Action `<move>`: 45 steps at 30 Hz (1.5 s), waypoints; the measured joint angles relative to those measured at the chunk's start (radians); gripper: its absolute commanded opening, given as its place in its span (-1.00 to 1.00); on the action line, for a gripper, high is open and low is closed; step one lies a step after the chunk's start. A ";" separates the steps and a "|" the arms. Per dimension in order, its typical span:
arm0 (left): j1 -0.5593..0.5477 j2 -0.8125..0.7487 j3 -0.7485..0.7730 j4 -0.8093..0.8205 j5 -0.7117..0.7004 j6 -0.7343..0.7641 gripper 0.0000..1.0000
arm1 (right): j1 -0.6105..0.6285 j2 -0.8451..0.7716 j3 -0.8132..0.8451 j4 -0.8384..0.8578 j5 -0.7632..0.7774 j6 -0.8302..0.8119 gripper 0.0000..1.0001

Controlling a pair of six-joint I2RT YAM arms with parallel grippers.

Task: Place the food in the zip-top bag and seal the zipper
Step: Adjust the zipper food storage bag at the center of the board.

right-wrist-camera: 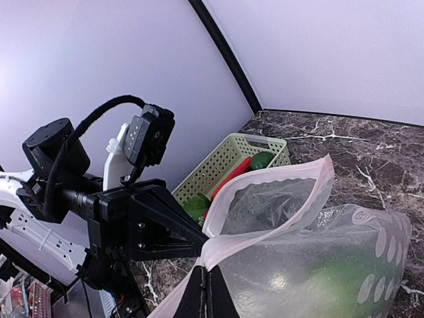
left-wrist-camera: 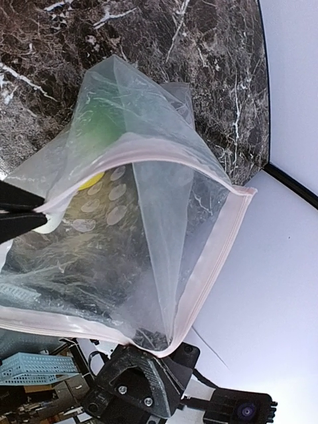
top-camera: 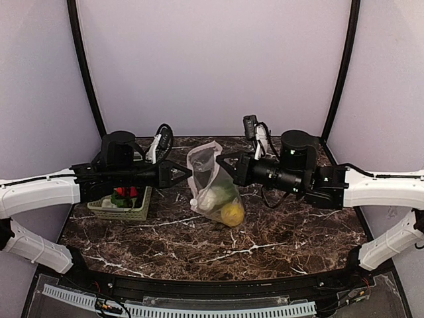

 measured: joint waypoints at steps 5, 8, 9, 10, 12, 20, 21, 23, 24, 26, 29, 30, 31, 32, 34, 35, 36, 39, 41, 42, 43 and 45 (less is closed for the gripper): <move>0.001 -0.019 -0.080 0.074 0.038 0.038 -0.99 | 0.000 -0.042 -0.094 0.026 -0.016 -0.021 -1.00; 0.000 -0.045 -0.188 0.128 0.066 0.035 -0.99 | 0.002 -0.045 -0.150 0.032 -0.042 -0.004 -1.00; -0.002 -0.053 -0.227 0.138 0.074 0.032 -0.99 | 0.004 -0.045 -0.173 0.032 -0.047 0.006 -1.00; -0.005 -0.063 -0.261 0.145 0.080 0.031 -0.99 | 0.007 -0.044 -0.191 0.031 -0.053 0.017 -1.00; -0.010 -0.080 -0.305 0.144 0.086 0.028 -0.99 | 0.016 -0.040 -0.210 0.021 -0.058 0.034 -1.00; -0.019 -0.110 -0.252 0.077 0.014 0.056 -0.99 | 0.024 0.031 -0.108 -0.087 -0.018 0.071 -1.00; -0.018 -0.100 -0.221 0.061 0.003 0.066 -0.99 | 0.017 0.048 -0.072 -0.105 -0.013 0.071 -1.00; -0.011 -0.067 -0.142 0.035 -0.020 0.085 -0.99 | -0.003 0.067 -0.022 -0.119 -0.008 0.063 -1.00; -0.004 -0.050 -0.101 0.024 -0.025 0.095 -0.99 | -0.019 0.072 0.003 -0.127 -0.008 0.055 -1.00; 0.008 -0.026 -0.043 0.019 -0.033 0.113 -0.99 | -0.048 0.076 0.039 -0.137 -0.007 0.038 -1.00; 0.026 0.008 0.035 0.006 -0.033 0.143 -0.99 | -0.091 0.074 0.102 -0.155 -0.011 -0.010 -1.00; 0.029 0.018 0.057 0.005 -0.031 0.154 -0.99 | -0.100 0.072 0.119 -0.158 -0.013 -0.027 -1.00; 0.030 0.025 0.071 0.007 -0.027 0.163 -0.99 | -0.107 0.067 0.133 -0.160 -0.015 -0.043 -1.00; 0.030 0.029 0.079 0.015 -0.023 0.172 -0.99 | -0.111 0.060 0.140 -0.160 -0.016 -0.060 -1.00; 0.030 0.030 0.078 0.024 -0.017 0.185 -0.99 | -0.112 0.043 0.141 -0.168 -0.019 -0.083 -1.00; 0.030 0.030 0.072 0.037 -0.013 0.187 -0.99 | -0.112 0.035 0.138 -0.171 -0.022 -0.089 -1.00; 0.030 0.030 0.064 0.046 -0.009 0.187 -0.99 | -0.112 0.027 0.133 -0.173 -0.024 -0.092 -1.00; 0.030 0.026 0.008 0.083 0.011 0.177 -0.99 | -0.112 0.006 0.097 -0.174 -0.035 -0.089 -1.00; 0.030 0.024 -0.044 0.097 0.029 0.156 -0.99 | -0.112 -0.001 0.066 -0.174 -0.046 -0.078 -1.00; 0.030 0.024 -0.063 0.100 0.037 0.146 -0.98 | -0.112 -0.001 0.055 -0.175 -0.052 -0.072 -1.00; 0.030 0.020 -0.082 0.101 0.042 0.134 -0.90 | -0.112 -0.001 0.046 -0.176 -0.061 -0.067 -1.00; 0.030 0.005 -0.111 0.097 0.048 0.116 -0.71 | -0.112 -0.001 0.042 -0.181 -0.076 -0.060 -1.00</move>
